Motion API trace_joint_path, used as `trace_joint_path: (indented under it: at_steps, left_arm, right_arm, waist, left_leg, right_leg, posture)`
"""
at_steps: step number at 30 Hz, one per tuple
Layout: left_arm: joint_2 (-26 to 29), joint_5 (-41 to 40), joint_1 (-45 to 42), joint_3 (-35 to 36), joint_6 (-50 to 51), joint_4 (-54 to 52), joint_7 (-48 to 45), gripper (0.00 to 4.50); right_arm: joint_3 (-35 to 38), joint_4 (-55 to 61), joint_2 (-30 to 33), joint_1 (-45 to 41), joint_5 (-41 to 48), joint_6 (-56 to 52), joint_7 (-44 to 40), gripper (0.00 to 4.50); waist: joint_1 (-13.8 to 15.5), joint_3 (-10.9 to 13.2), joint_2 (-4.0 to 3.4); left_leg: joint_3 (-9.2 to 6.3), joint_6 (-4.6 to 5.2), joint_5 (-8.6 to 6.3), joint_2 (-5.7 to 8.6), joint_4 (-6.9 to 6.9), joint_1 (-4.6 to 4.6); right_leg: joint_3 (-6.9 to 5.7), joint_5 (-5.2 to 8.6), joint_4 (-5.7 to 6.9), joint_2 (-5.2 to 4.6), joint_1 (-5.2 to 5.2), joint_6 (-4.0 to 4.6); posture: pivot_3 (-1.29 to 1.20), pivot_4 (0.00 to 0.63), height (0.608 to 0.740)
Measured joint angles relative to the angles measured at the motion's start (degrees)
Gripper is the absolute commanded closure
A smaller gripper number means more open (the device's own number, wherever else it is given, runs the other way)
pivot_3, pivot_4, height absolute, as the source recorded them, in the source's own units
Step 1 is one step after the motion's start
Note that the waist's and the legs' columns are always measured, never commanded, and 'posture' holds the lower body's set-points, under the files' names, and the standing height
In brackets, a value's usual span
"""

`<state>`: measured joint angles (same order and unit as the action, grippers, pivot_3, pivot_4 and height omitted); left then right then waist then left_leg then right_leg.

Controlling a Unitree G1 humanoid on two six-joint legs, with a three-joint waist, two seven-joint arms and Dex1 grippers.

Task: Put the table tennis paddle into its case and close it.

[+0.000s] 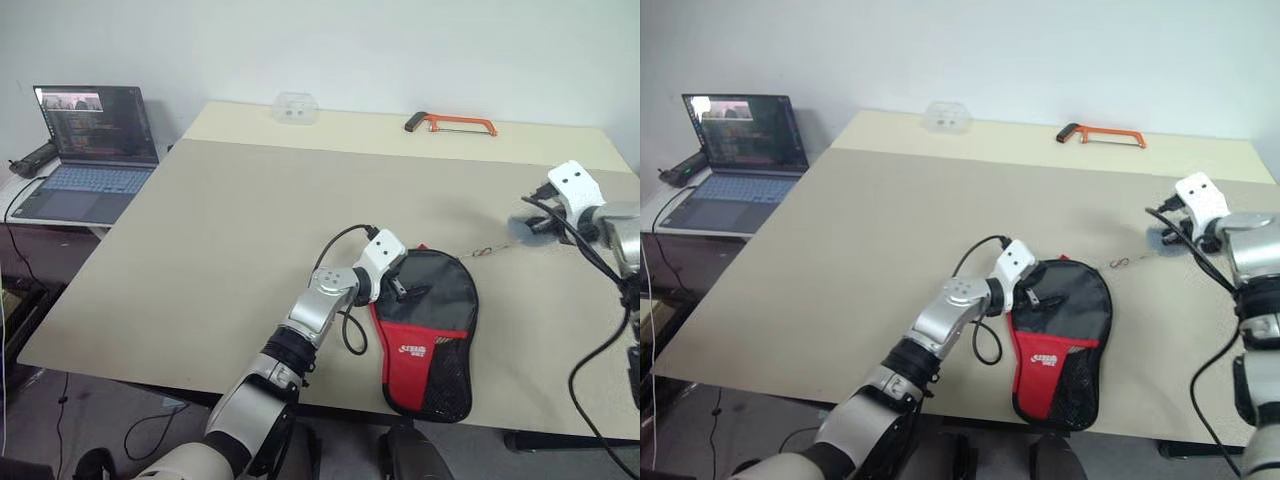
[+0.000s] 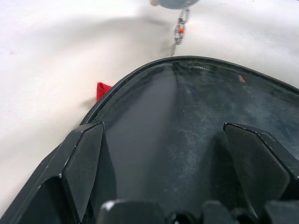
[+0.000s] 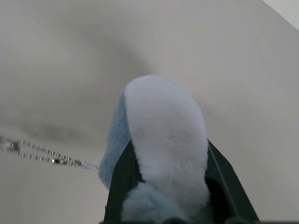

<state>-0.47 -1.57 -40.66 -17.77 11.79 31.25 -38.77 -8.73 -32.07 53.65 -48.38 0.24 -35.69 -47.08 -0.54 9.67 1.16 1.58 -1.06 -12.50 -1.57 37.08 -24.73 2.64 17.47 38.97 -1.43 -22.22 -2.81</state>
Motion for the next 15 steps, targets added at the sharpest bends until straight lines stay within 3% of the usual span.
trace_joint_path:
  at_steps: [11, 15]
  left_arm:
    - [0.1, 0.13, -1.3, -0.32, -1.22, 2.73, -0.11, 0.0]
    - [-0.29, 0.46, -1.74, -0.73, -1.46, 3.47, -0.48, 0.0]
  right_arm:
    - [1.07, 21.32, 15.18, 21.04, 1.22, 6.48, -14.5, 4.08]
    - [7.03, 29.47, 20.78, 33.24, 4.06, 8.15, -19.08, 4.11]
  waist:
    - [0.46, -0.16, -0.27]
    - [0.88, -0.24, -0.4]
  left_leg:
    - [-0.05, 0.0, 0.0, 0.02, 0.1, 0.07]
    - [-0.1, 0.0, 0.0, 0.04, 0.08, 0.13]
  right_leg:
    - [-0.03, -0.01, 0.02, 0.03, 0.12, -0.04]
    - [-0.13, 0.0, -0.05, 0.05, 0.24, -0.06]
  posture:
    - [0.0, 0.15, 0.74]
    - [0.0, 0.15, 0.74]
